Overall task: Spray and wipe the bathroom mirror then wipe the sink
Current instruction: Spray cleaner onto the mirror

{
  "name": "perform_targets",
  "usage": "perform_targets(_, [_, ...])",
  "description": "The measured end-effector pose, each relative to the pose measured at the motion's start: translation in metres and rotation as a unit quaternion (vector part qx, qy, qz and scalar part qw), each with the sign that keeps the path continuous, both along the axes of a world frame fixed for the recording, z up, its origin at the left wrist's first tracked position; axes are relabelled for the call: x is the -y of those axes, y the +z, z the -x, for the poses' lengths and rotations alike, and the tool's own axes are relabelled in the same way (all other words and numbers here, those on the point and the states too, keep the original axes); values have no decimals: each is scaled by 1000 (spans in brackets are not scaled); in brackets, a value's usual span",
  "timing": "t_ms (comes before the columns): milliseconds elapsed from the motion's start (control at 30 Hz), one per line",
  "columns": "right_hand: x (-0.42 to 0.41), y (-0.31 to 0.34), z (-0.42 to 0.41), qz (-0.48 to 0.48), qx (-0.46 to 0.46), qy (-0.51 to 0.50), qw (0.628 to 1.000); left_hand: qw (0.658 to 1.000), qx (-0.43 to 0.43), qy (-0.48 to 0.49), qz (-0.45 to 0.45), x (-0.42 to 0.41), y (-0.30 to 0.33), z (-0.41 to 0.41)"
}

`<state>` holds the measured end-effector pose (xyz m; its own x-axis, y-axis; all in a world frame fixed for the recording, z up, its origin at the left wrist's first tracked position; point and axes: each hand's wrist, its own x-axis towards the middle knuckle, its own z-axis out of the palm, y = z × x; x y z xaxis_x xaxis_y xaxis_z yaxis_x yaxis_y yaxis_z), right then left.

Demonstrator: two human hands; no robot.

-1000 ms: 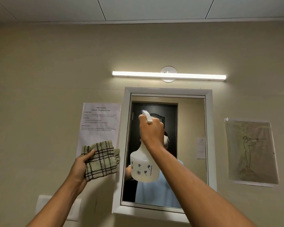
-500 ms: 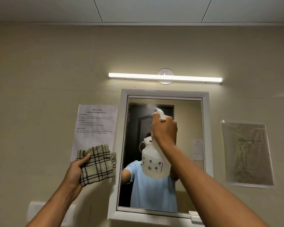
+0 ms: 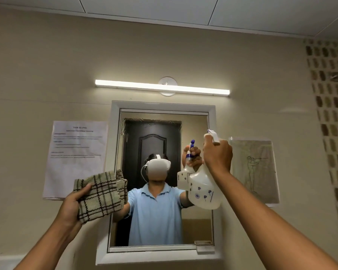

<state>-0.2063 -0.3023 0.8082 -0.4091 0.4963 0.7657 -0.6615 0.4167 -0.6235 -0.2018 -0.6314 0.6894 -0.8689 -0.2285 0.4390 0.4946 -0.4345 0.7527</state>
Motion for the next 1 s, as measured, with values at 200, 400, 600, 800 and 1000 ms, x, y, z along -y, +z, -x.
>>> perform_targets(200, [-13,-21,-1,4,24,-1,1000,1000,7,-11,-1,-11,1,4])
perform_targets(400, [12,-41,-2,-40,42,36,998,1000,7,-1,6,-16,1,-1])
perform_targets(600, [78,-54,-12,-92,35,93,991,1000,17,14,-2,-2,-3,-13])
perform_targets(800, [136,-65,-25,-157,27,130,979,1000,19,22,1,14,-7,-31])
perform_targets(1000, [161,-82,-29,-183,44,159,969,999,24,25,-3,29,-12,-41])
